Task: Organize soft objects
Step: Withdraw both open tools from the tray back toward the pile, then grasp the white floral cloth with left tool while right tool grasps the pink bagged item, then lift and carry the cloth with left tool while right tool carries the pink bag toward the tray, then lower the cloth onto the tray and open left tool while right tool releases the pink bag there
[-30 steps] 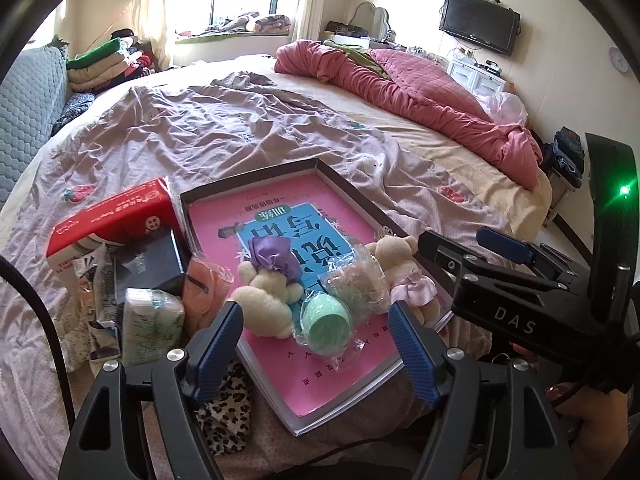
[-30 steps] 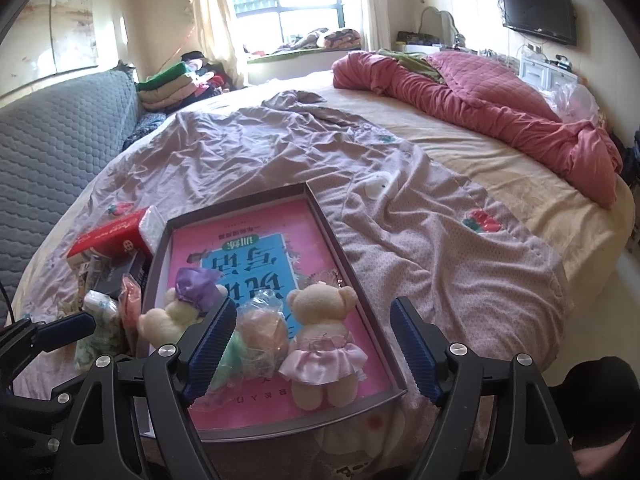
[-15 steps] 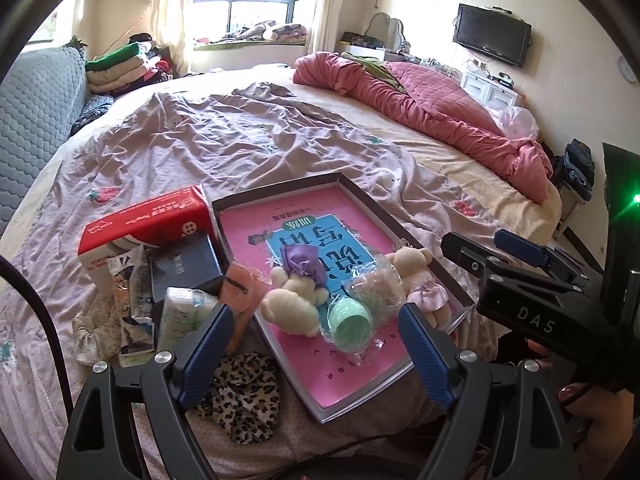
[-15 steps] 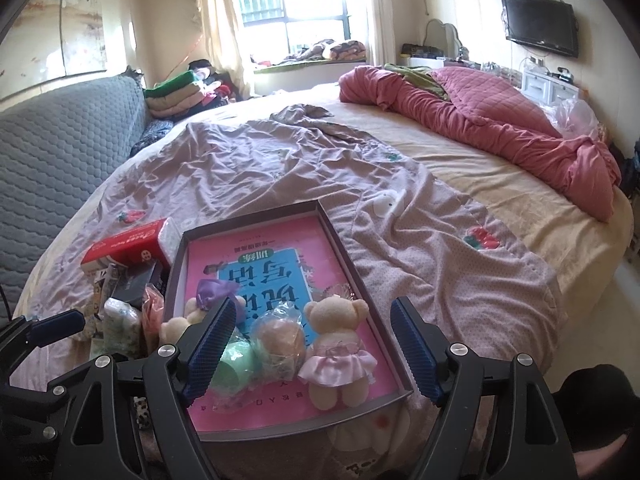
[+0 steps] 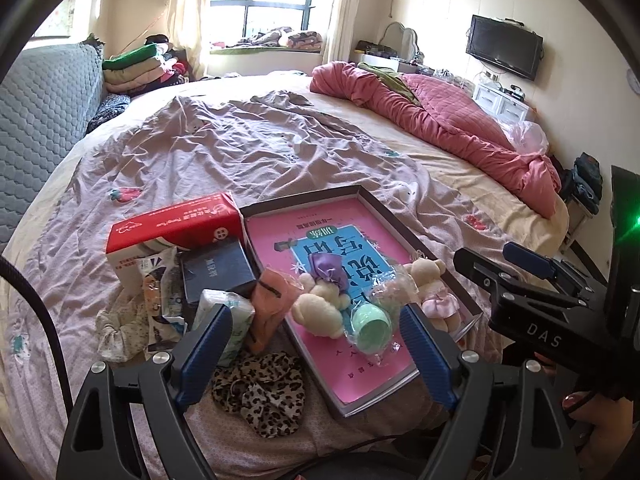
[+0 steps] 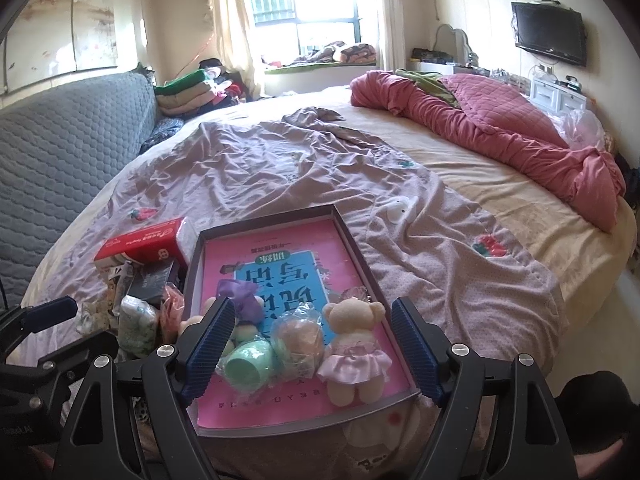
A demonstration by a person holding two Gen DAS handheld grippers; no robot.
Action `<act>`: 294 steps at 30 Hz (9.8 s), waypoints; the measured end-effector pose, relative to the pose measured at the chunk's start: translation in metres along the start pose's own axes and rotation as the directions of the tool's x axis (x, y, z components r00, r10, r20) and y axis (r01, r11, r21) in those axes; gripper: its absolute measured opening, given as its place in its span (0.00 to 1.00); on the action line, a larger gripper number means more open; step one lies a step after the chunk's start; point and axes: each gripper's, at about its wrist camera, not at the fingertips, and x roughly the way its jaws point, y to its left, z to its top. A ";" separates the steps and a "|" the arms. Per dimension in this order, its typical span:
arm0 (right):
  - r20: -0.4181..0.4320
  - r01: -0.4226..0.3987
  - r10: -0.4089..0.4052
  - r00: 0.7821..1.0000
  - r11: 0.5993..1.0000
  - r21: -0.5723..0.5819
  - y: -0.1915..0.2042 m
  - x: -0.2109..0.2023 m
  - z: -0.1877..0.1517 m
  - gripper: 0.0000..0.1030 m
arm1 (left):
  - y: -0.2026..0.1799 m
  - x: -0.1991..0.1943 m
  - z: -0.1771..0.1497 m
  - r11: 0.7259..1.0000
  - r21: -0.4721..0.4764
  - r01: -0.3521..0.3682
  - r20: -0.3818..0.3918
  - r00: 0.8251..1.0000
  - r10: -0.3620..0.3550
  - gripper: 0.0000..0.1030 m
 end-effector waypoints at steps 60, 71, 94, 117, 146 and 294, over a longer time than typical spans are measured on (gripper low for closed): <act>-0.086 -0.223 0.211 0.974 0.956 -0.189 0.129 -0.003 -0.013 0.81 | 0.171 -0.069 -0.045 0.944 -0.226 -0.242 -0.060 0.970 0.234 0.83; -0.137 -0.260 0.233 0.963 0.940 -0.223 0.147 0.014 -0.032 0.81 | 0.180 -0.053 -0.057 0.941 -0.244 -0.236 -0.092 0.971 0.220 0.83; -0.158 -0.211 0.187 0.970 0.965 -0.156 0.132 0.076 -0.019 0.81 | 0.174 -0.009 -0.070 0.949 -0.242 -0.200 -0.130 0.976 0.173 0.83; -0.205 -0.243 0.212 0.955 0.960 -0.138 0.130 0.129 -0.016 0.41 | 0.214 0.044 -0.057 0.921 -0.316 -0.229 -0.152 0.970 0.189 0.83; -0.190 -0.371 0.359 0.914 0.928 -0.032 0.120 0.122 -0.019 0.14 | 0.226 0.092 -0.051 0.942 -0.314 -0.115 -0.162 0.984 0.067 0.16; -0.219 -0.159 0.179 0.959 0.981 0.108 -0.044 0.071 -0.043 0.37 | -0.036 0.096 -0.052 0.994 0.090 0.064 -0.222 0.974 -0.042 0.17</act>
